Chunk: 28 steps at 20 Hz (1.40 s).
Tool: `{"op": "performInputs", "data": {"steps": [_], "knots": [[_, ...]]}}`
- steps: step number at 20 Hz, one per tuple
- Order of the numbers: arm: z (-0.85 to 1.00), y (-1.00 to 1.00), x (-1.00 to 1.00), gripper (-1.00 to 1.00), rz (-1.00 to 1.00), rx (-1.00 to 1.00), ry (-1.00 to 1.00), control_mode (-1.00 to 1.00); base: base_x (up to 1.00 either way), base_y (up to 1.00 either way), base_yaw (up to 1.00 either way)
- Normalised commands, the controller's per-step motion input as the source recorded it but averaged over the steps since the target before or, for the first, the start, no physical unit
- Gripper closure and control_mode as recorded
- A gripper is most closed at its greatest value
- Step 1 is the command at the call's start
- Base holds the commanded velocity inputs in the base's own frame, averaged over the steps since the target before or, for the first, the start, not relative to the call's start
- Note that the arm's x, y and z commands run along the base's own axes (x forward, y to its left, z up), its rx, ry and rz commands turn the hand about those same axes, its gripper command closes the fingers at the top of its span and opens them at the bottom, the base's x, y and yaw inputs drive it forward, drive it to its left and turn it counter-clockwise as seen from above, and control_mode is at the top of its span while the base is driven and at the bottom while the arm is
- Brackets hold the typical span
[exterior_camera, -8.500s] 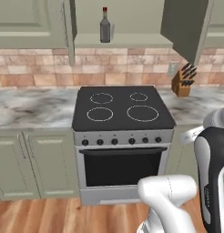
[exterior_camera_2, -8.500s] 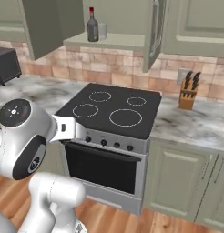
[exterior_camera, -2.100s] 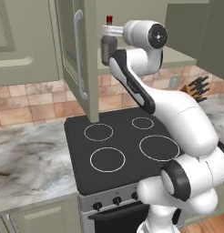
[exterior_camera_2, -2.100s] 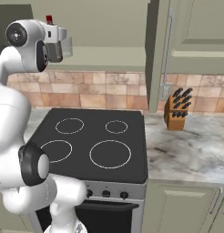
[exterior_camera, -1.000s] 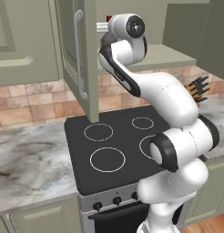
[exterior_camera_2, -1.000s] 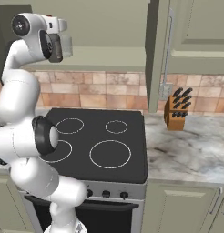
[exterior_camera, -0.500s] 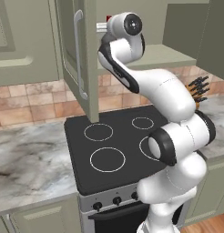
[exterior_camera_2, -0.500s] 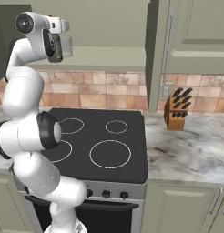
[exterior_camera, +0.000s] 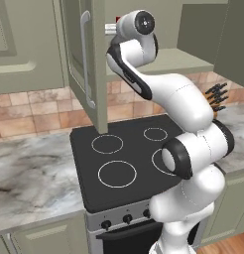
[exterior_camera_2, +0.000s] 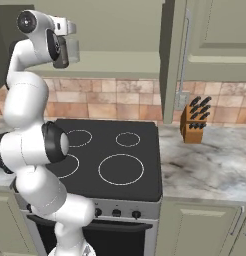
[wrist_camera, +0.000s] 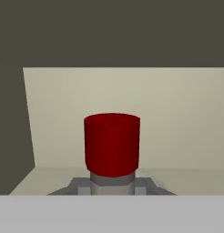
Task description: There is a bowl on the dining counter. Grab a lemon wedge from the fridge and place it in the bowl. Then get the liquor bottle and glass cup from the cabinet and place them next to the bowl.
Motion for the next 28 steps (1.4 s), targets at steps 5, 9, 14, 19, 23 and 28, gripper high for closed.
{"op": "performInputs", "data": {"steps": [5,9,14,19,23,28], "knots": [[0.0,0.0,0.0,1.0,0.0,0.0,0.0,-1.0,0.0,0.0,0.0],[-0.02,0.0,-0.29,1.0,0.0,0.0,-0.07,-1.0,0.0,0.0,0.0],[-0.26,0.0,-0.91,1.0,0.0,0.0,-0.17,-1.0,0.0,0.0,0.0],[-0.15,-0.1,-1.0,1.0,0.0,0.01,-0.07,-1.0,0.0,0.0,0.0],[0.0,-0.4,-1.0,1.0,0.01,0.06,0.0,-1.0,0.0,0.0,0.0],[0.0,-0.54,-1.0,1.0,0.03,0.08,0.0,-1.0,0.0,0.0,0.0]]}}
